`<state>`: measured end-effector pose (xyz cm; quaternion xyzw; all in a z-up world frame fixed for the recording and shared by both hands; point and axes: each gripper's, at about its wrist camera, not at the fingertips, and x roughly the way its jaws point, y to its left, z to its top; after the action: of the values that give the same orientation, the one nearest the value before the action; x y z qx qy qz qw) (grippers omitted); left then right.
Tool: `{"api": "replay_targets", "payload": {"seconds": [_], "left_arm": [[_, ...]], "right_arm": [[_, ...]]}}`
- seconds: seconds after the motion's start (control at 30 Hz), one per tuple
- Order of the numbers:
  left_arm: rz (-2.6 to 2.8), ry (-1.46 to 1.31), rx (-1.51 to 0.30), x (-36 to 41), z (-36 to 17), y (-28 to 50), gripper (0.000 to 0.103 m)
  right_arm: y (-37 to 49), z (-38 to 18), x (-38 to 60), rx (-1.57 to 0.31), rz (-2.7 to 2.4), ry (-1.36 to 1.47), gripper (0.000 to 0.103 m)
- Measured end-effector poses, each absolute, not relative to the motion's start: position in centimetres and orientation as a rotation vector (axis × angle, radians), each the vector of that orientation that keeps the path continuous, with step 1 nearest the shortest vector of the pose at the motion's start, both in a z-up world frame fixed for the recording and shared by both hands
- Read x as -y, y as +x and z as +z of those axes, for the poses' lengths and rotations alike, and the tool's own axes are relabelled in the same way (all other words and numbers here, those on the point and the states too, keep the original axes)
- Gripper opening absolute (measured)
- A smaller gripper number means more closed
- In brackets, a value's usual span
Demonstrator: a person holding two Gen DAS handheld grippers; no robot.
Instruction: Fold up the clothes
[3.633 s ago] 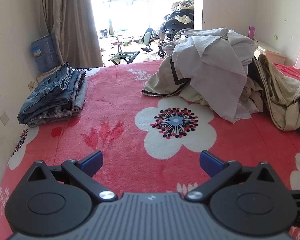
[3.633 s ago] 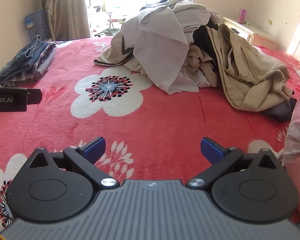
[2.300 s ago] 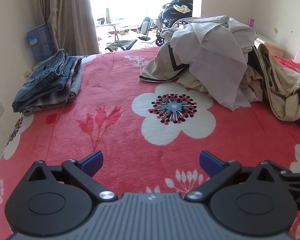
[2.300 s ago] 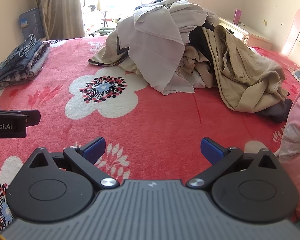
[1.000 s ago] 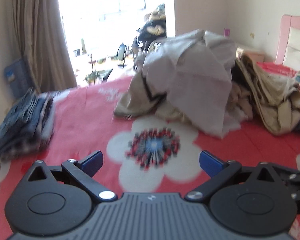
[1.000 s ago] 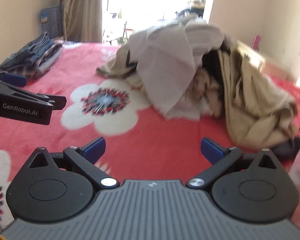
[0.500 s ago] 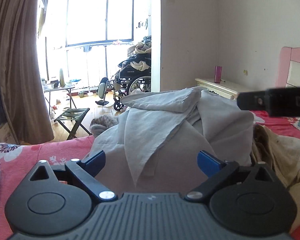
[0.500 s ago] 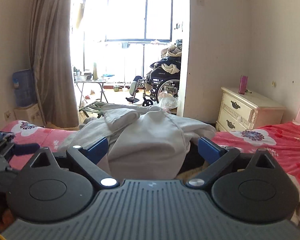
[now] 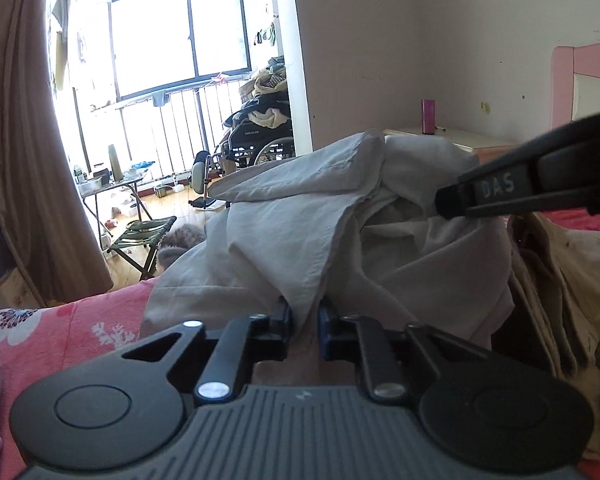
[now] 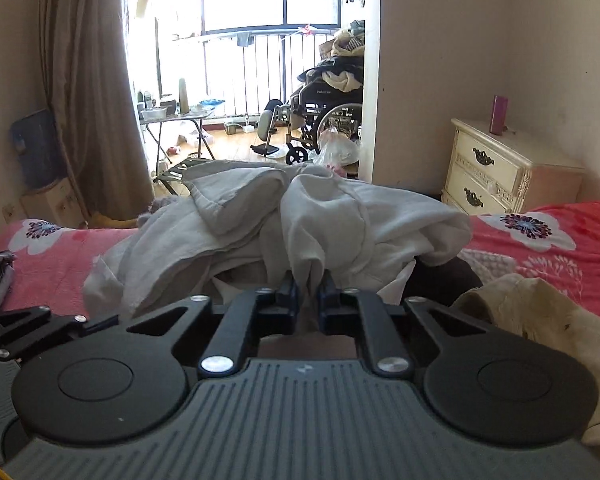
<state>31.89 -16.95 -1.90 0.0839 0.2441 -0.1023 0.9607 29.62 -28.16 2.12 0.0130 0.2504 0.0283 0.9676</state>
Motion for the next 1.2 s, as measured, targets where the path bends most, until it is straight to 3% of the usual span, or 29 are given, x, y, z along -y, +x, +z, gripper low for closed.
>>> {"api": "replay_targets", "payload": {"seconds": [0.23, 0.57, 0.7, 1.07, 1.13, 1.2], "left_arm": [[-0.310, 0.123, -0.442, 15.0, 0.6, 27.0, 0.004], [-0.482, 0.195, -0.415, 7.9, 2.4, 10.2, 0.004], [-0.552, 0.188, -0.549, 4.0, 0.9, 3.0, 0.004], [-0.739, 0.265, -0.900, -1.9, -7.4, -8.6, 0.004], [-0.784, 0.323, -0.973, -1.7, -9.3, -9.5, 0.009], [-0.812, 0.382, -1.027, -1.7, -10.5, -10.3, 0.025]], "right_arm": [[24.5, 4.6, 28.0, -0.451, 0.135, 0.064, 0.002], [8.8, 4.8, 26.0, -0.460, 0.342, 0.227, 0.001], [1.4, 3.3, 25.2, -0.524, 0.442, 0.323, 0.001], [-12.7, -2.0, 20.1, -0.848, 0.622, 0.087, 0.001], [-13.9, -4.7, 19.5, -0.958, 0.610, 0.028, 0.002], [-14.7, -7.5, 18.6, -1.093, 0.594, -0.063, 0.006]]}}
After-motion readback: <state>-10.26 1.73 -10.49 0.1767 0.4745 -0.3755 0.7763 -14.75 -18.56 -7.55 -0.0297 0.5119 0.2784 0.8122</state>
